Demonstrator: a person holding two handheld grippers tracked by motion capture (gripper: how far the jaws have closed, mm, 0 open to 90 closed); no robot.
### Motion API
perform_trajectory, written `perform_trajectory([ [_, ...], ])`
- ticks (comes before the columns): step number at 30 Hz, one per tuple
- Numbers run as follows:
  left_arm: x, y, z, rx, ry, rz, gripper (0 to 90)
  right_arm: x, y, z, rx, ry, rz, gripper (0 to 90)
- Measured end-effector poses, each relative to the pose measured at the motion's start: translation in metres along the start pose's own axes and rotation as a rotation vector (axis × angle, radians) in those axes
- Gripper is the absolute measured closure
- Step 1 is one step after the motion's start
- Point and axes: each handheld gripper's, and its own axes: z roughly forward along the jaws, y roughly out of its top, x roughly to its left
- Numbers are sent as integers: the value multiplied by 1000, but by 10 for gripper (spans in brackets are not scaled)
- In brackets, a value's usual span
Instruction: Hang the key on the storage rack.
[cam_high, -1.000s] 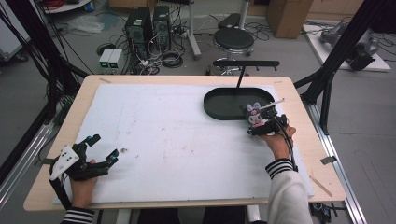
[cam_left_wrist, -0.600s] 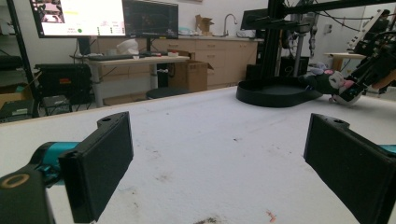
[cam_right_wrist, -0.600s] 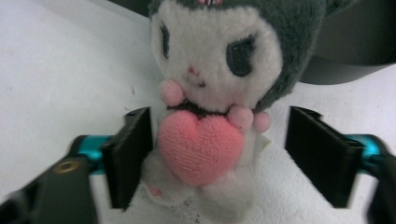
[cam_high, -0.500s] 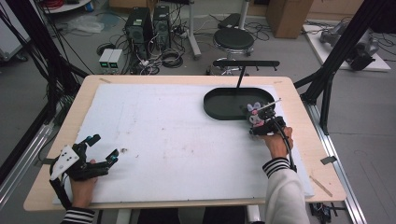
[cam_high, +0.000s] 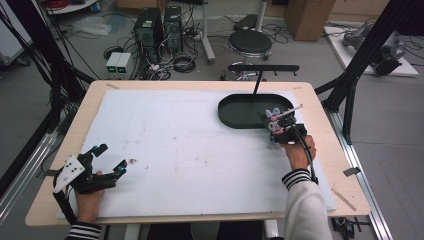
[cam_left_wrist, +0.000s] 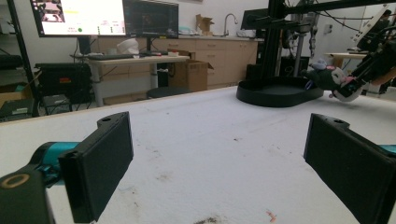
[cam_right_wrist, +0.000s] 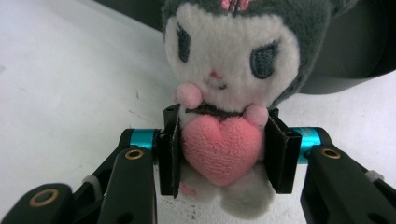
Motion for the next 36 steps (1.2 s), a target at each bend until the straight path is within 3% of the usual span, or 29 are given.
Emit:
perform_trajectory([
  [10,0,0,0,0,0,3,86,0,10,-18,-97,46,-14,555],
  [16,0,0,0,-1,0,4,86,-3,14,-24,-118,58,-17,555],
  [36,0,0,0,2,0,2,86,-15,43,-57,-207,36,-8,554],
])
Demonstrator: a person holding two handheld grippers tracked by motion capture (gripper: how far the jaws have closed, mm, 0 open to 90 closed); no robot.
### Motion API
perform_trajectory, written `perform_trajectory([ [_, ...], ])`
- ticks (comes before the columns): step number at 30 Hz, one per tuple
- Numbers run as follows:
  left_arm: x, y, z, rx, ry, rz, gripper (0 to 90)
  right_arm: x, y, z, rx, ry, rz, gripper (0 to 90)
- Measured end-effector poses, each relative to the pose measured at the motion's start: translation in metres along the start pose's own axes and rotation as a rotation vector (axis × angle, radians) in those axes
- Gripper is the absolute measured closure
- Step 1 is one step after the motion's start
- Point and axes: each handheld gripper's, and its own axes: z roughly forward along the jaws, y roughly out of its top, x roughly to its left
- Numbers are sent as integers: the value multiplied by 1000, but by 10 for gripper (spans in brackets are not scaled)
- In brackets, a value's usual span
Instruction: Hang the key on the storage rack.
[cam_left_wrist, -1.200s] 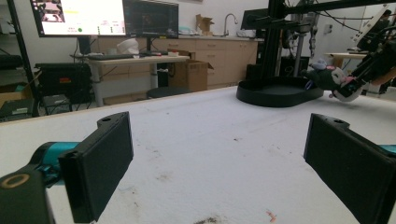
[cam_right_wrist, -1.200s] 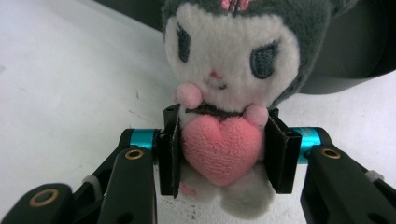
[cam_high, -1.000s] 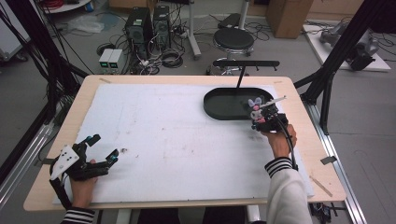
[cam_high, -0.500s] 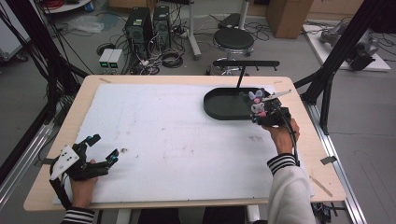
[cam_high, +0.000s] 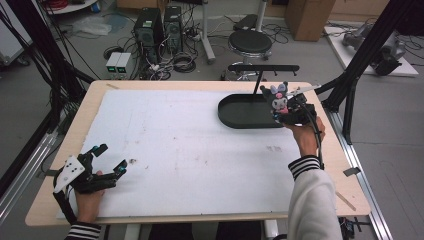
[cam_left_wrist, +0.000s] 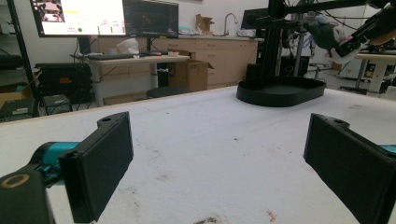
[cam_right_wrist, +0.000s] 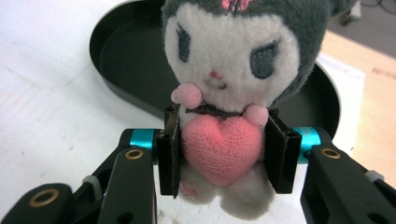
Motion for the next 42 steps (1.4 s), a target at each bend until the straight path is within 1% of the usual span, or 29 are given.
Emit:
perform_trajectory([
  [6,0,0,0,0,-1,0,86,-5,14,-7,-34,1,13,554],
  [8,0,0,0,1,-1,-2,86,-8,18,-9,-29,-6,31,554],
  [10,0,0,0,0,-1,-1,86,-11,20,-10,-35,-2,33,554],
  [18,0,0,1,2,2,-3,86,-18,28,-8,-32,-10,53,553],
  [27,0,0,1,5,2,-5,86,-26,42,-5,-48,-16,78,553],
  [28,0,0,1,5,2,-5,86,-27,42,-5,-48,-21,75,553],
  [32,0,0,1,5,2,-4,86,-30,43,-3,-63,-18,100,553],
  [36,1,0,1,6,2,-5,86,-32,43,0,-66,-20,108,553],
  [40,1,0,1,6,3,-5,86,-35,43,2,-89,-30,131,553],
  [42,1,0,1,6,3,-6,86,-36,43,3,-89,-32,142,553],
])
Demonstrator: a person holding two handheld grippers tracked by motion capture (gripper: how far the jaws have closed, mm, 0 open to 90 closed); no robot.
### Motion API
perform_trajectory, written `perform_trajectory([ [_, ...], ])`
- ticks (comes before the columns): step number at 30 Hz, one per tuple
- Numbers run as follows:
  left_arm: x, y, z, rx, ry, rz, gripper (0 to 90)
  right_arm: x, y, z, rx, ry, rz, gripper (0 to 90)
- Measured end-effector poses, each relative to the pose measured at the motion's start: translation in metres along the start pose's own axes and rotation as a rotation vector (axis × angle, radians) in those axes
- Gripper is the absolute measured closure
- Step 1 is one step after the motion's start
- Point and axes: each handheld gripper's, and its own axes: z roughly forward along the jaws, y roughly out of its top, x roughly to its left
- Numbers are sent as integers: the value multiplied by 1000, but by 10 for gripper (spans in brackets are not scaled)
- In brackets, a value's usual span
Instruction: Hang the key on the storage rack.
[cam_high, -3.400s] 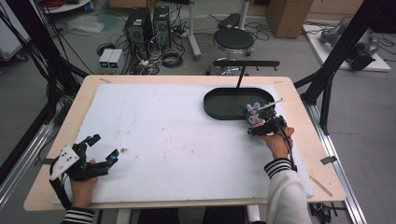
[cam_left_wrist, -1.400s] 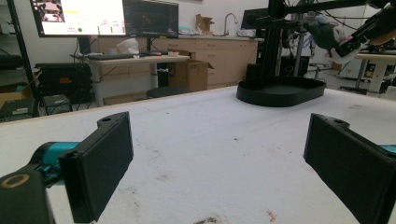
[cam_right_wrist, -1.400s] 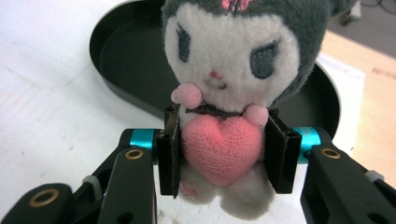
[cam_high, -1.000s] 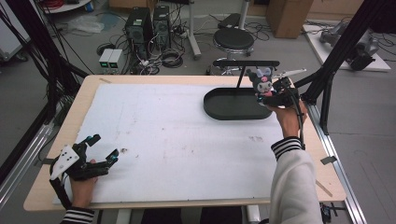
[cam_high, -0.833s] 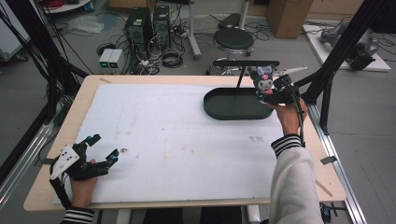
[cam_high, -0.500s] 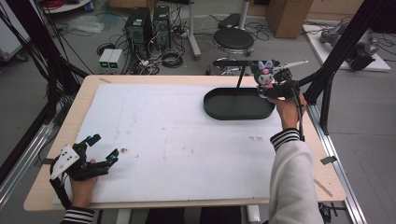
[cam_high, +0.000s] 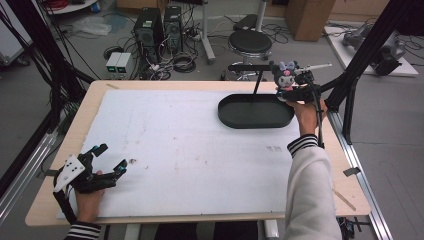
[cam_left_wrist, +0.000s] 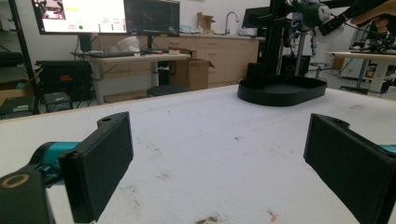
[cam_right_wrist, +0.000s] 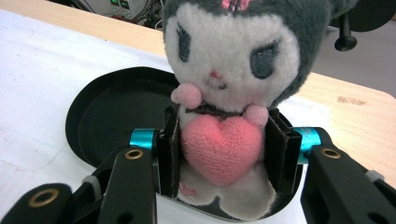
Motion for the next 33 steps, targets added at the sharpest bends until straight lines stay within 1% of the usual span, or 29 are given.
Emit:
perform_trajectory([
  [6,0,0,0,1,2,-2,86,-3,-1,5,12,-10,17,553],
  [10,0,0,0,1,3,-2,86,-3,-3,7,27,-22,48,552],
  [11,0,0,0,1,3,-2,86,-3,-3,7,28,-25,47,551],
  [13,0,0,0,2,3,-1,86,-4,-5,8,29,-19,55,551],
  [15,-1,0,0,2,3,-1,86,-4,-7,9,44,-17,62,550],
  [16,-1,0,0,2,3,-1,86,-4,-7,10,47,-20,57,550],
  [21,-1,0,0,2,3,0,86,-4,-9,12,49,-16,66,549],
  [24,-1,0,0,1,3,0,86,-4,-15,14,40,-6,64,549],
  [26,-1,0,0,0,4,1,86,-5,-21,18,48,2,77,549],
  [28,-1,0,0,0,4,2,86,-6,-25,19,46,-3,77,549],
  [30,-1,0,0,0,2,3,86,-6,-26,21,61,-4,82,549],
  [33,-1,0,0,0,2,4,86,-6,-26,22,70,-11,73,548],
])
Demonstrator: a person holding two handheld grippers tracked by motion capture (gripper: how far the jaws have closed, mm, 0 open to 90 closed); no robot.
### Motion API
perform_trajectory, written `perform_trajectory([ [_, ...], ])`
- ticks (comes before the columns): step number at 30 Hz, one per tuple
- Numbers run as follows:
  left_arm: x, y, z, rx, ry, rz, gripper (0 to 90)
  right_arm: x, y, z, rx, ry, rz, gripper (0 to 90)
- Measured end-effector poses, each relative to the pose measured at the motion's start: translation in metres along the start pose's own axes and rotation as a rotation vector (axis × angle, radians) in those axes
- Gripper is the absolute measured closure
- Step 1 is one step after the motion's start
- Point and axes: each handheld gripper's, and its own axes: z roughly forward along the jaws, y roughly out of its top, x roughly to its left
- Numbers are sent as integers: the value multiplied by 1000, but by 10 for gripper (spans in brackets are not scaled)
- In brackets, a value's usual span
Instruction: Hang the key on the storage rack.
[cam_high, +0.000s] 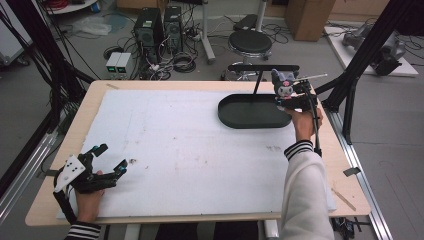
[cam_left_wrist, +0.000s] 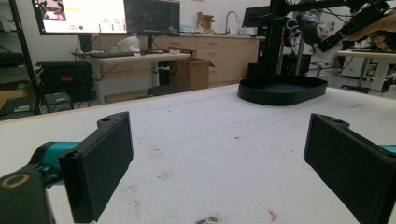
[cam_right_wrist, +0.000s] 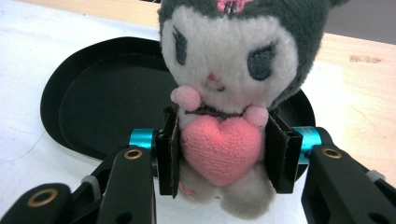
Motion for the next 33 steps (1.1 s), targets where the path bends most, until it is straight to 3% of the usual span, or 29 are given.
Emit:
perform_trajectory([
  [11,0,0,0,-2,1,0,86,0,-4,17,62,-10,13,546],
  [17,0,0,0,-2,1,-1,86,1,-5,27,58,8,43,546],
  [27,0,0,0,-3,-1,4,86,1,-5,32,56,10,34,523],
  [29,0,0,0,-2,1,-1,86,0,-5,32,53,18,32,458],
  [31,0,0,0,0,-1,0,86,-1,-5,33,31,50,50,268],
  [33,0,0,0,-3,-1,1,86,0,-5,31,16,48,69,85],
])
